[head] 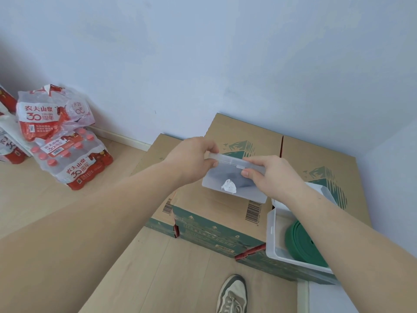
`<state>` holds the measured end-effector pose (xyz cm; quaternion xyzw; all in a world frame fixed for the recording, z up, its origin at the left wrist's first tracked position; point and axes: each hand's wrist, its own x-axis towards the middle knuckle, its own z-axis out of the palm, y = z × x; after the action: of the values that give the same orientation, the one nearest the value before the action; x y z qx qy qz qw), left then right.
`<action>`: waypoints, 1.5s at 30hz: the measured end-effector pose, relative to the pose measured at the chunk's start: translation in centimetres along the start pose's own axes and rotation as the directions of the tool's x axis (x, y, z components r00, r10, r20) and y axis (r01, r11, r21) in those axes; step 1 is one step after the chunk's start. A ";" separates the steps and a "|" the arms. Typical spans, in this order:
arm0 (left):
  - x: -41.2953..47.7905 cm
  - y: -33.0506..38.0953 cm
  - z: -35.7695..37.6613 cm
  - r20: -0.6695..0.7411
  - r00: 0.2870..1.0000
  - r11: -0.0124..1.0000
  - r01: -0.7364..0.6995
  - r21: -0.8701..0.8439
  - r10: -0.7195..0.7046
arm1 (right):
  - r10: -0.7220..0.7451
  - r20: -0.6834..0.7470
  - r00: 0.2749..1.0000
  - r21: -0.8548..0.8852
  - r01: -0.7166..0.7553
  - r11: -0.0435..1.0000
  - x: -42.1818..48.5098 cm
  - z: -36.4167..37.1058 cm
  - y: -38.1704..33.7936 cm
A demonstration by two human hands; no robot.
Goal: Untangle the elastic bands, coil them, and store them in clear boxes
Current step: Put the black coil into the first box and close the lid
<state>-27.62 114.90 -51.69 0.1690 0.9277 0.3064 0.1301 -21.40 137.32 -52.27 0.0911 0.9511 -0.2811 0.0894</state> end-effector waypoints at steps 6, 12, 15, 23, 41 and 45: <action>-0.8 3.7 2.0 0.092 0.960 0.906 -0.280 0.319 0.264 | -0.030 -0.041 0.999 0.089 0.033 0.995 -1.2 0.7 0.3; -0.9 4.0 2.4 0.034 0.988 0.958 -0.155 0.243 0.151 | 0.040 -0.061 0.997 0.299 -0.021 0.954 -2.3 0.3 1.3; -0.9 4.1 2.5 0.023 0.991 0.966 -0.132 0.221 0.130 | 0.064 -0.026 0.998 0.430 -0.047 0.901 -3.3 -0.6 3.2; -0.3 4.3 2.4 0.019 0.994 0.975 -0.106 0.196 0.104 | 0.124 -0.046 0.991 0.546 -0.079 0.834 -2.7 -0.5 4.4; -6.3 0.9 6.1 0.031 0.950 0.827 -0.286 0.485 0.310 | -0.018 -0.150 0.989 0.142 0.040 0.989 -8.1 4.8 1.6; -5.7 2.6 5.7 0.044 0.983 0.817 -0.173 0.550 0.178 | 0.046 -0.105 0.993 0.108 -0.034 0.994 -8.7 1.9 3.0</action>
<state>-19.89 117.62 -53.80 0.2826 0.9575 0.0374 0.0428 -12.07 137.67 -53.42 0.1298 0.9363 -0.3241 0.0389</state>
